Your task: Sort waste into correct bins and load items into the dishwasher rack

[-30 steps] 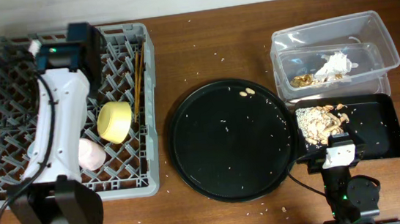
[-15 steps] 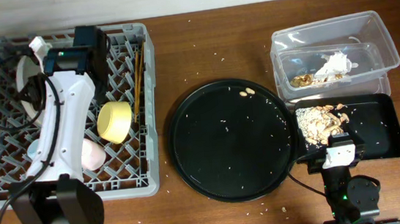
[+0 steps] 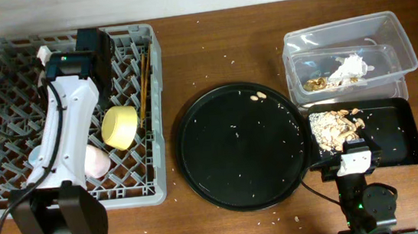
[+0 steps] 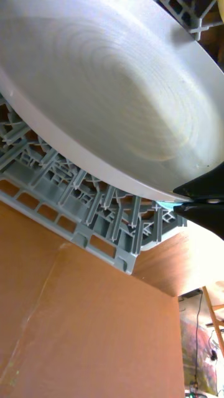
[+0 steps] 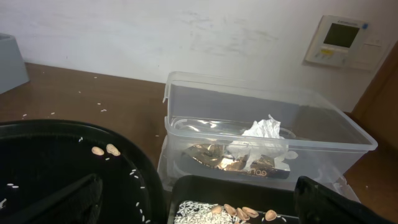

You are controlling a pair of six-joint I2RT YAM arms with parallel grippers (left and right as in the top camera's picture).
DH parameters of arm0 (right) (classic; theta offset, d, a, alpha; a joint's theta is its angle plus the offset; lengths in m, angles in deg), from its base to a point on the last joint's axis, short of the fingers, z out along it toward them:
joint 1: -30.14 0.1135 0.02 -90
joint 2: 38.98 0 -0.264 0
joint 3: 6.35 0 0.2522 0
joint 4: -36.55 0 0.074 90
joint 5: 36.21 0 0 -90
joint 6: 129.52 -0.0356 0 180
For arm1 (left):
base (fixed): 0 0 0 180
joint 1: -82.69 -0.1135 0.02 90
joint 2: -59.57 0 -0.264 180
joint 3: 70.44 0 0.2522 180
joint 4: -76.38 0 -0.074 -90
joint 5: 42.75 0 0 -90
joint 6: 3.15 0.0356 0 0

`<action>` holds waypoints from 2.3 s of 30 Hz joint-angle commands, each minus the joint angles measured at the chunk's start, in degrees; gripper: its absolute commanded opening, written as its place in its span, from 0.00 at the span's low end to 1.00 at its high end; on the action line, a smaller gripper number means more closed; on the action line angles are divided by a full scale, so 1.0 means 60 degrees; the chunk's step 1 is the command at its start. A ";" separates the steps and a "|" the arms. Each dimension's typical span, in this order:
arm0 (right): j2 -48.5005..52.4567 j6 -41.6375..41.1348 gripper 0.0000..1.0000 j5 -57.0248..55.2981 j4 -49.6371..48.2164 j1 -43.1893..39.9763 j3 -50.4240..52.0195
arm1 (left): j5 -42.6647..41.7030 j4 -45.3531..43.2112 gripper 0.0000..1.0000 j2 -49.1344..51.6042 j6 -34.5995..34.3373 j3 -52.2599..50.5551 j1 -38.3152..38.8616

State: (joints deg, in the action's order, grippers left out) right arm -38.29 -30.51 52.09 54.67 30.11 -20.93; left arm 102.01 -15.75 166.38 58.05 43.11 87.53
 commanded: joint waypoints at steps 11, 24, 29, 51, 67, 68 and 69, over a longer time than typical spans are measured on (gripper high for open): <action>-0.0047 -0.0040 0.98 -0.0055 0.0022 -0.0062 0.0084 | -0.2353 0.1606 0.84 -0.1089 0.0055 0.1359 0.0882; -0.0047 -0.0040 0.98 -0.0055 0.0022 -0.0062 0.0084 | -0.7187 0.3767 0.99 -0.3814 0.0667 0.2503 0.1435; -0.0047 -0.0040 0.98 -0.0055 0.0022 -0.0062 0.0084 | -0.7071 0.3701 0.99 -0.4142 0.0637 0.2499 0.1479; -0.0047 -0.0040 0.98 -0.0055 0.0018 -0.0062 0.0084 | -0.7049 -1.0040 0.99 -1.3260 0.3235 -1.1916 0.0415; -0.0047 -0.0040 0.98 -0.0055 0.0022 -0.0062 0.0084 | -0.7814 -1.1704 0.99 -1.7755 0.3213 -1.6546 0.0237; -0.0047 -0.0040 0.98 -0.0055 0.0022 -0.0062 0.0084 | -0.7814 -1.1704 0.99 -1.7751 0.3213 -1.6546 0.0237; -0.0047 -0.0040 0.98 -0.0055 0.0022 -0.0062 0.0084 | -0.7814 -1.1704 0.99 -1.7748 0.3213 -1.6546 0.0237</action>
State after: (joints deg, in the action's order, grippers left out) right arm -38.29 -30.53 52.09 54.65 30.11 -20.93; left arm 55.98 -85.93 60.46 76.78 -55.73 88.93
